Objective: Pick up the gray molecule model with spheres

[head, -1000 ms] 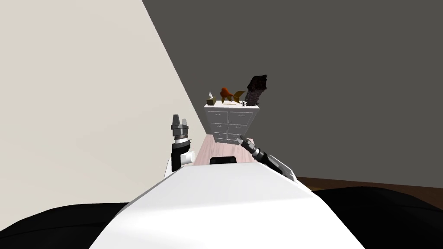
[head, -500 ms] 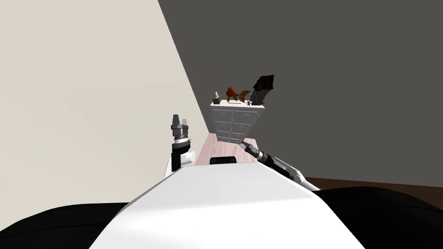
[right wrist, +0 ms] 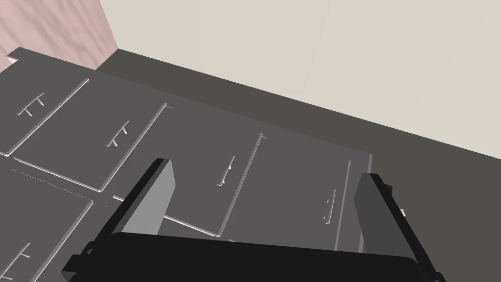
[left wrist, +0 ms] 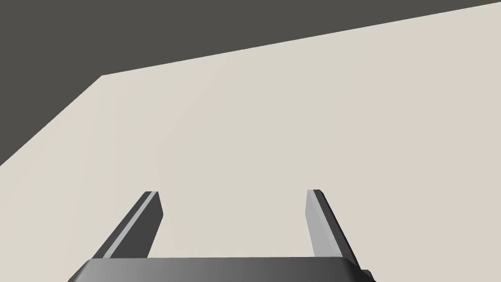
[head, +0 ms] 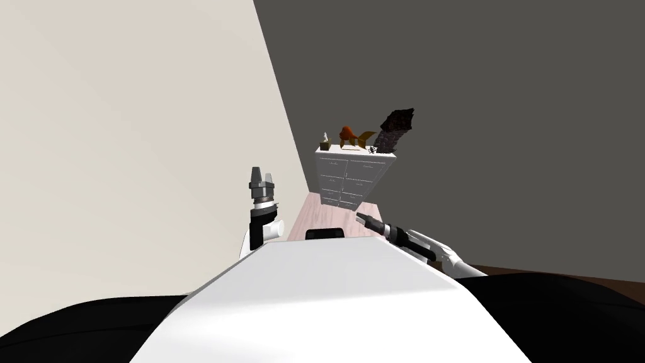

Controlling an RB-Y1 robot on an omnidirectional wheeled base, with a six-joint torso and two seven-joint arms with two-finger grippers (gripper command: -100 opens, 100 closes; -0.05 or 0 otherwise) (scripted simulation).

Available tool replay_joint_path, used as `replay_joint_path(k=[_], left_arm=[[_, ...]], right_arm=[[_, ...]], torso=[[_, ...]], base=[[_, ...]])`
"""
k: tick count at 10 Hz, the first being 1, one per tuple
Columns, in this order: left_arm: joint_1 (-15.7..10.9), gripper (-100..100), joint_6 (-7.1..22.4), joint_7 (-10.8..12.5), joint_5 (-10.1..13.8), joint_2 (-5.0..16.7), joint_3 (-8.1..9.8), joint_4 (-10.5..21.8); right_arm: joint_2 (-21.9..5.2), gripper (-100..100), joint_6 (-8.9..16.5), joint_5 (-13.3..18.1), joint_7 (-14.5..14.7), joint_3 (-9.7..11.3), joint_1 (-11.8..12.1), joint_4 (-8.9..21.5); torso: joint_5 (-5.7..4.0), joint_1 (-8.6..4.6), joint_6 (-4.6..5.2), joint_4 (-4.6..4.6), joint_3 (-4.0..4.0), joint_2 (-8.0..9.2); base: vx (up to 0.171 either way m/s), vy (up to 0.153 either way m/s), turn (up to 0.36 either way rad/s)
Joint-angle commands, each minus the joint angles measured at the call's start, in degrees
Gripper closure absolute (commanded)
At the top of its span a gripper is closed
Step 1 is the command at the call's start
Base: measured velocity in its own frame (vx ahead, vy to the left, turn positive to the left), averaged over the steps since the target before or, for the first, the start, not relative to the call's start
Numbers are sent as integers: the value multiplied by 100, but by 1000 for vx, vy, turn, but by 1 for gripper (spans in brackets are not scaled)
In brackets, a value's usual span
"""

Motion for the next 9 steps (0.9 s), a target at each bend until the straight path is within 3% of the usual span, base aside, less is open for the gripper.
replay_joint_path(k=[1,4,8,9], left_arm=[[0,0,0,0,0,0,0,0],[0,0,0,0,0,0,0,0],[0,0,0,0,0,0,0,0],[0,0,0,0,0,0,0,0]], right_arm=[[-174,-100,-7,17,-17,14,19,131],[-735,-100,-190,278,-365,251,-52,662],[-1332,-100,-277,414,-538,355,-89,1297],[-1420,-100,-277,414,-538,355,-89,1297]], torso=[[0,0,0,0,0,0],[-1,-6,2,0,1,1],[-4,-12,-2,-1,-3,-6],[-2,-10,1,-1,-3,-6]], base=[[-23,38,7],[-43,94,155],[-22,65,99],[-10,38,-2]])
